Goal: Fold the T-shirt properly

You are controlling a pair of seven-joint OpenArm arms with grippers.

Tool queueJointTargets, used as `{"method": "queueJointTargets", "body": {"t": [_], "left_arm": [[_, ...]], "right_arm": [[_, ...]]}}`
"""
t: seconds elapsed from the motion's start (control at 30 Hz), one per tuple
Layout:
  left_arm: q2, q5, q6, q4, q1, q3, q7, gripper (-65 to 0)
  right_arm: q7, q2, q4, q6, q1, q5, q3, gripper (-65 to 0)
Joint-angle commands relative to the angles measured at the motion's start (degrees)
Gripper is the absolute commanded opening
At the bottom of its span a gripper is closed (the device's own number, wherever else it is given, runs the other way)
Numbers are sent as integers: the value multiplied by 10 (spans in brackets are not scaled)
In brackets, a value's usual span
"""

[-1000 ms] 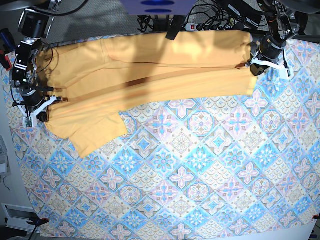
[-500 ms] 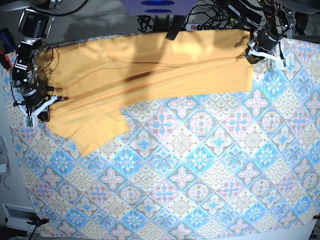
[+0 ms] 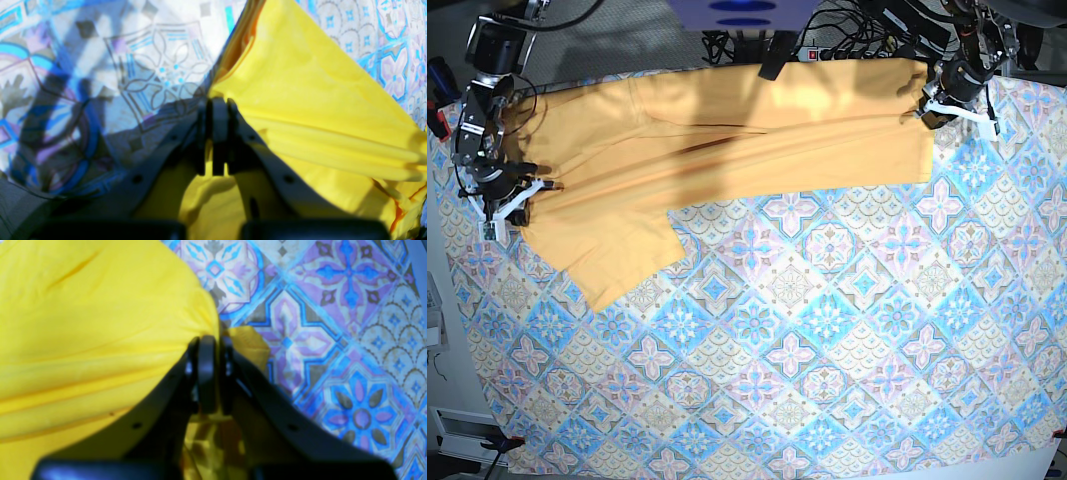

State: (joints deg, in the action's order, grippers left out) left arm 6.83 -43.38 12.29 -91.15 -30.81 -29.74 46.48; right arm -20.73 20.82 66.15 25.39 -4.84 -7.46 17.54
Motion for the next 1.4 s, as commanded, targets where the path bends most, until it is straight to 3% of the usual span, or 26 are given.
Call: {"method": "queueJointTargets", "body": {"t": [0.0, 0.23, 0.43, 0.5, 0.57, 0.63, 0.77, 0.93, 1.07, 1.37], "left_arm": [[9, 4, -5, -8, -3, -7, -12, -650], [9, 4, -5, -8, -2, -7, -13, -650], [9, 4, -5, -8, -1, -7, -13, -650], [9, 4, -5, -8, -1, -7, -13, -650], [9, 4, -5, -8, -1, -7, -13, -650], [9, 4, -5, -8, -1, -7, -13, -650], [9, 4, -5, -7, -1, -7, -13, -650], [9, 4, -5, -7, 6, -5, -13, -650], [9, 5, -5, -6, 10, -6, -13, -650], [9, 5, -5, -6, 14, -6, -13, -650]], "right_arm": [[6, 15, 13, -9, -5, 0, 8, -631], [5, 15, 71, -9, -47, 0, 9, -631], [6, 15, 56, -12, -46, 0, 9, -612], [6, 15, 56, -33, -43, 0, 9, -577], [7, 15, 61, -79, -40, 0, 9, -526], [11, 15, 64, -106, -41, 0, 9, -489], [35, 6, 82, -141, -42, -1, 33, -428], [36, -10, 83, -135, -29, -1, 19, -386], [36, -10, 82, -88, 6, -1, -57, -386], [33, -8, 45, -86, 93, -1, -157, -386]]}}
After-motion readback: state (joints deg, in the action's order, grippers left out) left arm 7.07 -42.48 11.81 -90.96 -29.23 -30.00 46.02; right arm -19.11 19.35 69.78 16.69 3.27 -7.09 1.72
